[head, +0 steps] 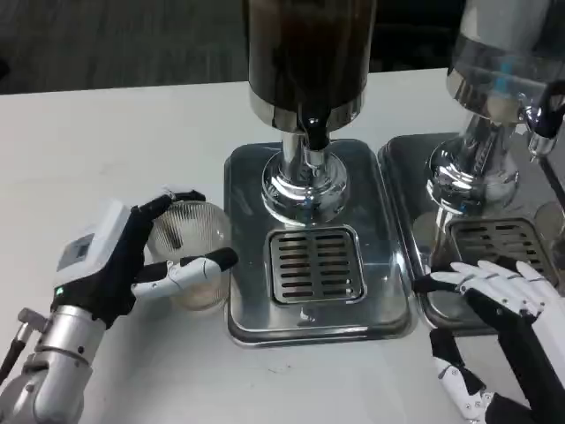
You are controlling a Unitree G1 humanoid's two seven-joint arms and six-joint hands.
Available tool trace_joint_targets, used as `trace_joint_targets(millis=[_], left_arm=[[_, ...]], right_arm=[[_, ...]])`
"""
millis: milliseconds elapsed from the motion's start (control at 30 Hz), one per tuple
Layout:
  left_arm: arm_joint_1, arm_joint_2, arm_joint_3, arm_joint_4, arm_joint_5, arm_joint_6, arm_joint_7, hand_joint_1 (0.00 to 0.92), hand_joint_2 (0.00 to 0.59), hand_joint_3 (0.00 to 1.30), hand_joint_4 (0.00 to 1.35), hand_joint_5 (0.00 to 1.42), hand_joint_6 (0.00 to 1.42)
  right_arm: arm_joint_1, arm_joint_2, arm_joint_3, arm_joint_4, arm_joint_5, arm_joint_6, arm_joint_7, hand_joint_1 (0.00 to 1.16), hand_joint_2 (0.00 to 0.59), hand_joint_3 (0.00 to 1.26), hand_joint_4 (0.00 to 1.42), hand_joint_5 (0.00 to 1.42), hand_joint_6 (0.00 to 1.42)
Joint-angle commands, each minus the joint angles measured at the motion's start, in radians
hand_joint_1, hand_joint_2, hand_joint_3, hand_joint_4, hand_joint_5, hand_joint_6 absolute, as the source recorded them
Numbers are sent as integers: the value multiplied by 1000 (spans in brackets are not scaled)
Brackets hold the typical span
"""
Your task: Grasp the cup under the faucet to collect the drink, then remove the cup.
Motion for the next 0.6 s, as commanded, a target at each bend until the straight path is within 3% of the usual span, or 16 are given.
trace_joint_targets(millis=[33, 267, 600], left_arm=[[18, 11, -27, 2, 32, 19, 1, 391, 58, 386, 439, 804, 1251], [21, 20, -39, -5, 44, 36, 11, 504, 39, 368, 435, 829, 1248], [39, 14, -25, -14, 44, 35, 94, 684, 0, 497, 561, 898, 1366]], right_arm=[[4, 2, -15, -18, 17, -17, -11, 601, 557, 399, 271, 220, 113], [2, 5, -22, -19, 24, -22, -9, 603, 567, 413, 284, 224, 113], [-5, 7, -26, -14, 32, -29, -5, 595, 579, 419, 285, 235, 113]])
